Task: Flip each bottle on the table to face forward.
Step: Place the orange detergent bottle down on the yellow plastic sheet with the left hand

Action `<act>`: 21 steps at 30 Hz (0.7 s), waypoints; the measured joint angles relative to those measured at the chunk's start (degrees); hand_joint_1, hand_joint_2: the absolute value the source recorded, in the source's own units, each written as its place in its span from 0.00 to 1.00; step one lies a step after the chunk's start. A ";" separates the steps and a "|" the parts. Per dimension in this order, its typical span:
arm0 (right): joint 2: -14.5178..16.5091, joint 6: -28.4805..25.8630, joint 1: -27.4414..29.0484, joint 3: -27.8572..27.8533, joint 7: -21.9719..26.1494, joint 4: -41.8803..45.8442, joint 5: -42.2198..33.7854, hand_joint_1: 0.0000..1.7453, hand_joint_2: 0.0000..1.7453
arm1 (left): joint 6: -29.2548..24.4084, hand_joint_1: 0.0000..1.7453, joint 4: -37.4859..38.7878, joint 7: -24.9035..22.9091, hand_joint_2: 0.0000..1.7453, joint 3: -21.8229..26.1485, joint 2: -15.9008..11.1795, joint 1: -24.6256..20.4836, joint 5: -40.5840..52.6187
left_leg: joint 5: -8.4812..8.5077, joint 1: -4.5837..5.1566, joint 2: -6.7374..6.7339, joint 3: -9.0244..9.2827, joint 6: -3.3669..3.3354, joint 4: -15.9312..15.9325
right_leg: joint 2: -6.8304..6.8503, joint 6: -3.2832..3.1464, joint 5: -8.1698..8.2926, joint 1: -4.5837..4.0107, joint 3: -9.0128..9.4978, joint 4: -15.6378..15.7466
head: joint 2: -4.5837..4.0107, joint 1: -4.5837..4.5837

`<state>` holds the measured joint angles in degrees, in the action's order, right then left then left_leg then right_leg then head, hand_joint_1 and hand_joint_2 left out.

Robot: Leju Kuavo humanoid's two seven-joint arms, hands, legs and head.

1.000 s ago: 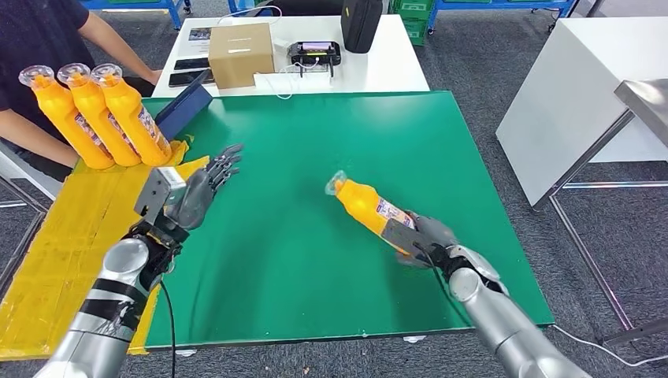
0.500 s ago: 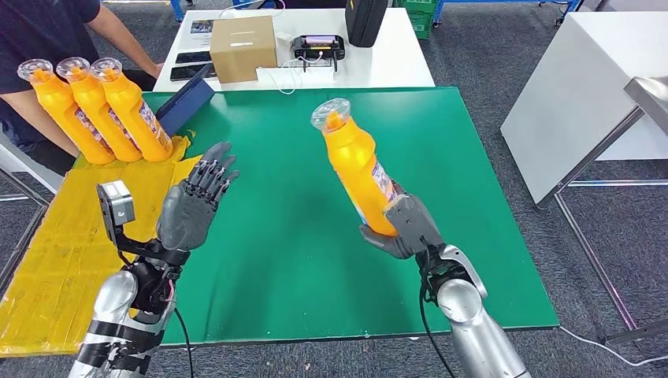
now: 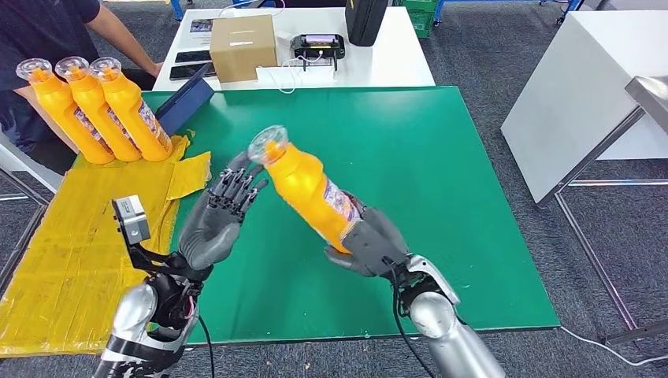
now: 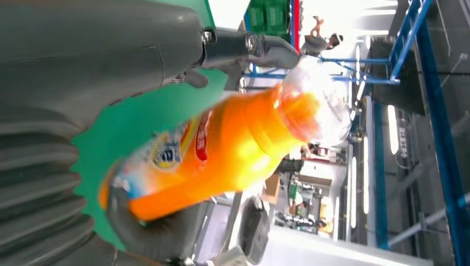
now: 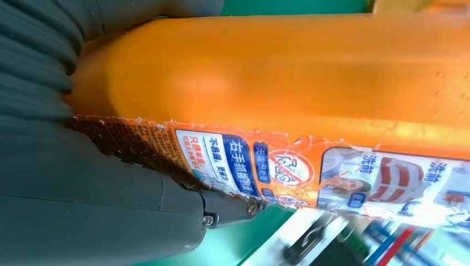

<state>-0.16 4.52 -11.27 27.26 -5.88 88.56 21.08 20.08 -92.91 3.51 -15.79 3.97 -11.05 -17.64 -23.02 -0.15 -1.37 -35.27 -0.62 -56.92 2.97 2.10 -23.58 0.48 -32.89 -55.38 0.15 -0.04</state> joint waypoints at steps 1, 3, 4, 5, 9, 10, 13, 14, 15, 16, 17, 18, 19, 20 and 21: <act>0.08 0.05 -0.12 1.10 0.00 0.00 1.12 1.00 1.00 | -0.05 0.00 -0.11 0.04 1.00 -0.39 0.06 0.14 -0.26 | 0.00 0.00 0.00 -0.01 0.00 0.00 | 0.00 0.00 0.00 0.00 -0.01 0.00 | 0.00 0.00; 0.22 0.06 -0.38 3.31 0.00 0.06 3.36 1.00 1.00 | -0.04 0.00 -0.21 0.16 1.00 -0.94 0.11 0.45 -0.95 | 0.00 0.00 0.00 -0.01 0.00 0.00 | -0.01 0.00 0.00 0.00 -0.02 0.00 | 0.00 -0.01; 0.27 0.04 -0.49 4.43 0.00 0.14 4.47 1.00 1.00 | -0.01 0.00 -0.24 0.22 1.00 -1.13 0.12 0.61 -1.22 | 0.00 0.00 -0.01 -0.01 0.00 0.00 | -0.01 0.00 0.00 0.00 -0.03 0.00 | 0.00 -0.01; 0.30 -0.01 -0.60 5.57 0.01 0.27 5.58 1.00 1.00 | 0.04 0.00 -0.27 0.30 1.00 -1.26 0.12 0.77 -1.44 | 0.00 0.00 -0.01 -0.01 0.00 0.00 | -0.01 0.00 0.00 0.00 -0.04 0.00 | 0.00 -0.01; 0.11 -0.35 -1.08 9.52 0.07 1.21 9.14 1.00 1.00 | 0.33 0.00 -0.33 0.47 1.00 -1.42 0.10 1.06 -2.26 | 0.00 -0.01 -0.01 -0.02 0.00 0.00 | 0.00 0.00 0.00 -0.01 -0.04 0.00 | 0.00 -0.01; 0.03 -0.41 -1.26 10.36 0.10 1.53 9.65 1.00 1.00 | 0.42 0.00 -0.33 0.48 1.00 -1.42 0.09 1.08 -2.53 | 0.00 -0.01 -0.01 -0.02 0.00 0.00 | 0.00 0.00 0.00 0.00 -0.04 0.00 | 0.00 0.00; -0.14 -0.50 -1.91 12.38 0.19 2.36 10.26 1.00 1.00 | 0.81 0.00 -0.31 0.43 1.00 -1.40 0.05 1.12 -3.21 | 0.00 0.00 -0.01 -0.02 0.00 0.00 | 0.00 0.00 0.00 0.00 -0.04 0.00 | 0.00 0.00; -0.19 -0.53 -2.15 12.95 0.19 2.55 10.32 1.00 1.00 | 0.93 0.00 -0.31 0.41 1.00 -1.39 0.03 1.13 -3.37 | 0.00 0.00 -0.01 -0.02 0.00 0.00 | 0.00 0.00 0.00 0.00 -0.03 0.00 | 0.00 0.00; -0.22 -0.56 -2.41 13.44 0.17 2.65 10.35 1.00 1.00 | 1.03 0.00 -0.30 0.40 1.00 -1.40 0.01 1.13 -3.47 | 0.00 0.00 -0.01 -0.02 0.00 0.00 | 0.00 0.00 0.00 0.00 -0.03 0.00 | 0.00 0.00; -0.25 -0.58 -2.70 13.94 0.16 2.69 10.34 1.00 1.00 | 1.10 0.00 -0.28 0.39 1.00 -1.43 -0.01 1.13 -3.52 | 0.00 0.00 -0.01 -0.02 0.00 0.00 | 0.00 0.00 0.00 0.00 -0.03 0.00 | 0.00 0.00; -0.28 -0.59 -3.00 14.42 0.14 2.71 10.32 1.00 1.00 | 1.17 0.00 -0.26 0.38 1.00 -1.48 -0.02 1.13 -3.56 | 0.00 0.00 -0.01 -0.02 0.00 0.00 | 0.00 0.00 0.00 0.00 -0.04 0.00 | 0.00 0.00; -0.30 -0.58 -3.27 14.79 0.12 2.71 10.26 1.00 1.00 | 1.27 0.06 -0.22 0.38 1.00 -1.55 -0.03 1.13 -3.54 | 0.00 0.00 -0.01 -0.02 0.00 0.00 | 0.00 0.00 0.00 0.00 -0.04 0.00 | 0.00 0.00; -0.32 -0.57 -3.54 15.13 0.10 2.71 10.19 1.00 1.00 | 1.40 0.31 -0.19 0.39 1.00 -1.64 -0.04 1.13 -3.45 | 0.00 0.00 -0.01 -0.02 0.00 0.00 | 0.00 0.00 0.00 0.00 -0.04 0.00 | 0.00 0.00; -0.34 -0.55 -3.78 15.41 0.09 2.71 10.09 1.00 1.00 | 1.61 0.55 -0.16 0.49 1.00 -1.73 -0.07 1.12 -3.19 | 0.00 0.00 -0.01 -0.02 0.00 0.00 | 0.00 0.00 0.00 0.00 -0.04 0.00 | 0.00 -0.01; -0.37 -0.52 -3.99 15.64 0.09 2.71 9.97 1.00 1.00 | 1.90 0.81 -0.15 0.73 1.00 -1.81 -0.11 1.12 -2.82 | 0.00 0.00 -0.01 -0.02 0.00 0.00 | 0.00 0.00 0.00 0.00 -0.04 0.00 | 0.00 0.00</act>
<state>-0.52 4.01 -15.26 42.91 -5.79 91.27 31.05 21.97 -93.07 4.25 -17.59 3.86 -9.93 -20.47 -23.01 -0.15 -1.38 -35.28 -0.62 -56.92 2.97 2.09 -23.58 0.49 -32.93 -55.38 0.15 -0.05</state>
